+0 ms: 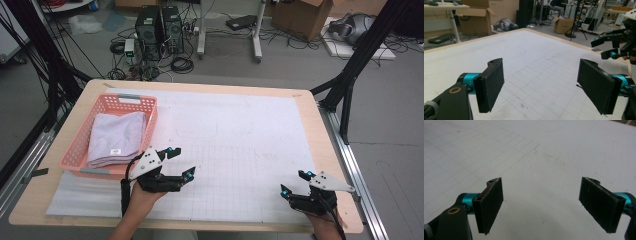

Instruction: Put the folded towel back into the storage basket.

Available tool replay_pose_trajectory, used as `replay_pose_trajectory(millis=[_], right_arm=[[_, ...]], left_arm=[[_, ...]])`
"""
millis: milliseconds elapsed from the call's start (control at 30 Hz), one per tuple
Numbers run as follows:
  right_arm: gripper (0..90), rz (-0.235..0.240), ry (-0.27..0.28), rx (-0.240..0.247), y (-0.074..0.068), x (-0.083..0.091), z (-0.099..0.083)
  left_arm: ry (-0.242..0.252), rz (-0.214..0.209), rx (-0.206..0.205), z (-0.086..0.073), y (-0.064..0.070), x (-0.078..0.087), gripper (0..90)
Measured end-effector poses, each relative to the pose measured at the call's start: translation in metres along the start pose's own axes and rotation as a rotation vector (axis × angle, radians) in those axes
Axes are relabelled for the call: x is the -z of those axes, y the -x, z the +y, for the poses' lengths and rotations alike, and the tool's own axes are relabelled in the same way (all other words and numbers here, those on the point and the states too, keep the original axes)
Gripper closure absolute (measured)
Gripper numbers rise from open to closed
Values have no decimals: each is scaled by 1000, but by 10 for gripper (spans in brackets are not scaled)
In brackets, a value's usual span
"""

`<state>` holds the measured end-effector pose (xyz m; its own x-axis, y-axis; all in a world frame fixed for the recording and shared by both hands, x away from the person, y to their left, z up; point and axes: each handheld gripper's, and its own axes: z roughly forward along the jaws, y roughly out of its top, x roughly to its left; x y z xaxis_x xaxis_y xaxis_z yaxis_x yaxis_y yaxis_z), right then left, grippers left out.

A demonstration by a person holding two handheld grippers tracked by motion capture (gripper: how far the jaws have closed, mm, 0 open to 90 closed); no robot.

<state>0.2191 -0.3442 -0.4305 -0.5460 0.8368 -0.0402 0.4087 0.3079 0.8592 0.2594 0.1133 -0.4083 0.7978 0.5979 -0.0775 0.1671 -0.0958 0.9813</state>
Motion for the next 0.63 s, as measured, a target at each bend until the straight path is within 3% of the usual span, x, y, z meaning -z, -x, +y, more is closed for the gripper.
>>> replay_pose_trajectory(millis=[367,633], right_arm=[[187,-1,9,-3,-1,0,-1],[187,1,8,0,0,-2,-1]], left_arm=[[-46,-2,18,-18,0,-4,231],[-50,12,25,-21,-4,-4,230]])
